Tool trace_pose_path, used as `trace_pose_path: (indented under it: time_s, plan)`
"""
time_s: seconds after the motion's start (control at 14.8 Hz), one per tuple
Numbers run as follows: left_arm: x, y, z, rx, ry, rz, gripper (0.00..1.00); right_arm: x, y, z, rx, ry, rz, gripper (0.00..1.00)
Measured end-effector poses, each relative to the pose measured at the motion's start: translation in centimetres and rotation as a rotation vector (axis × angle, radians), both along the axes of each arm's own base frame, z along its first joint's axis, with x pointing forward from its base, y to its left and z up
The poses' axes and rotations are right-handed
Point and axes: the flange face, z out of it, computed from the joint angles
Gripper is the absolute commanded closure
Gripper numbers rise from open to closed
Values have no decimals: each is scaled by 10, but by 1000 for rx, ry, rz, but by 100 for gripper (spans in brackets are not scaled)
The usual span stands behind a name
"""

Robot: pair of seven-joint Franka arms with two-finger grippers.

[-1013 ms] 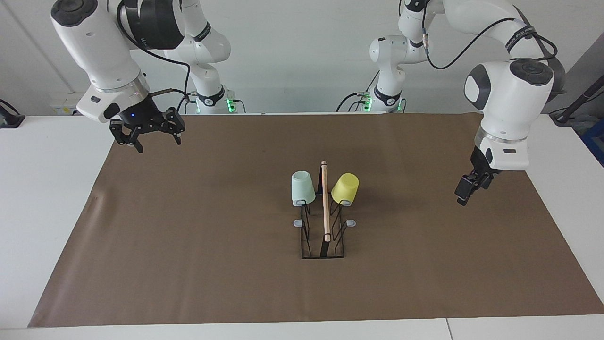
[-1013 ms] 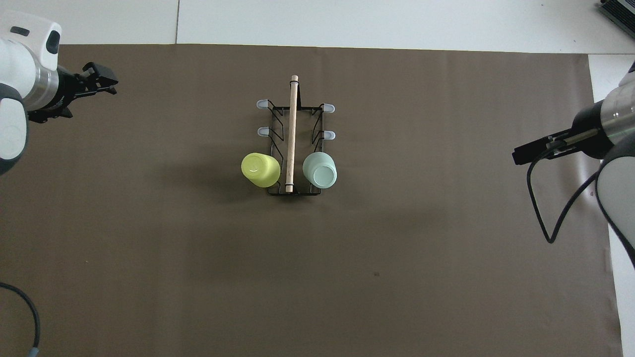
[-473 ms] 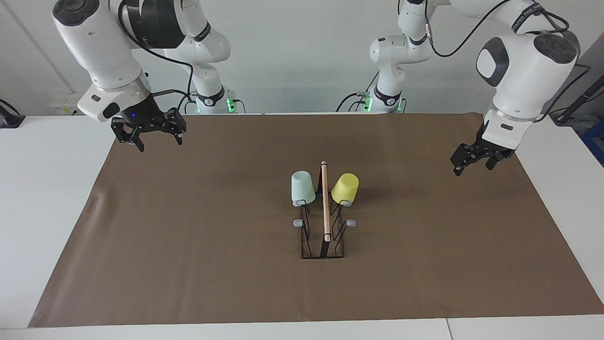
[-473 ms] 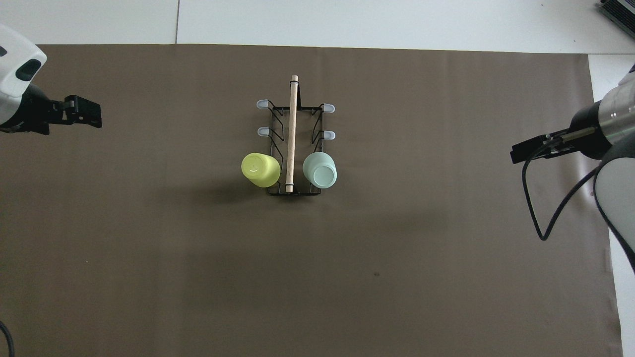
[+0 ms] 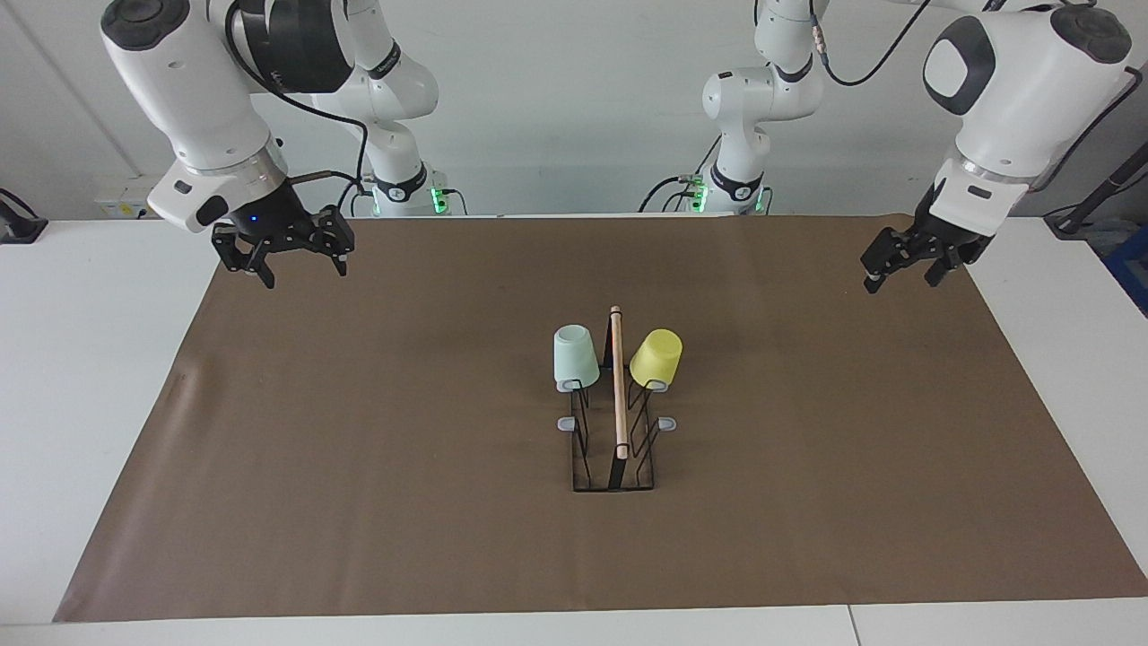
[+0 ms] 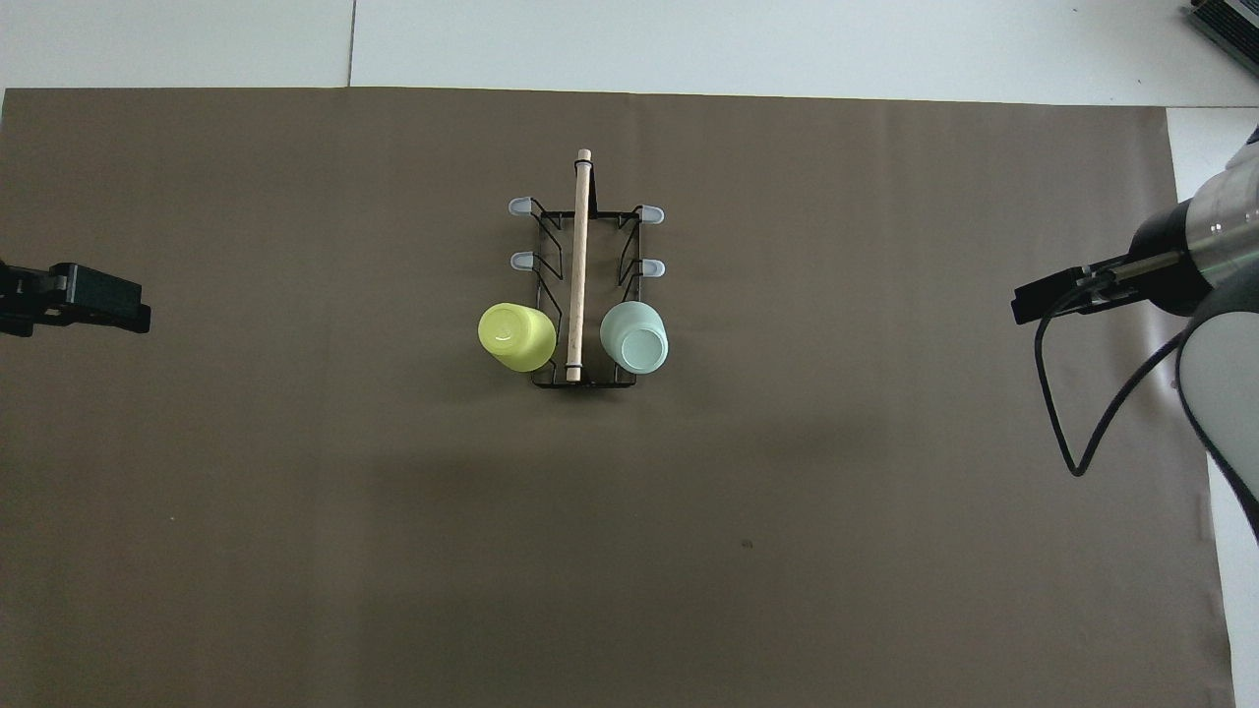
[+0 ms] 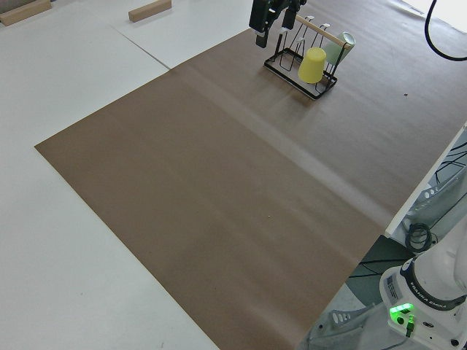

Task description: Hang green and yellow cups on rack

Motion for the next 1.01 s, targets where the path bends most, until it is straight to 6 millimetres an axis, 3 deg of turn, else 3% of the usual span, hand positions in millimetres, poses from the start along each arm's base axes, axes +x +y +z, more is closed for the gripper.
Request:
trace_pose_path:
  time_s: [0.2, 0.61, 1.01]
  plan:
    - [-11, 3, 7, 5, 18, -14, 0, 0, 4, 0, 0, 0, 5, 0]
    - [-20, -6, -34, 9, 27, -33, 0, 0, 2, 0, 0, 0, 1, 0]
    - [-25, 3, -31, 8, 23, -16, 0, 0, 4, 2, 0, -2, 4, 0]
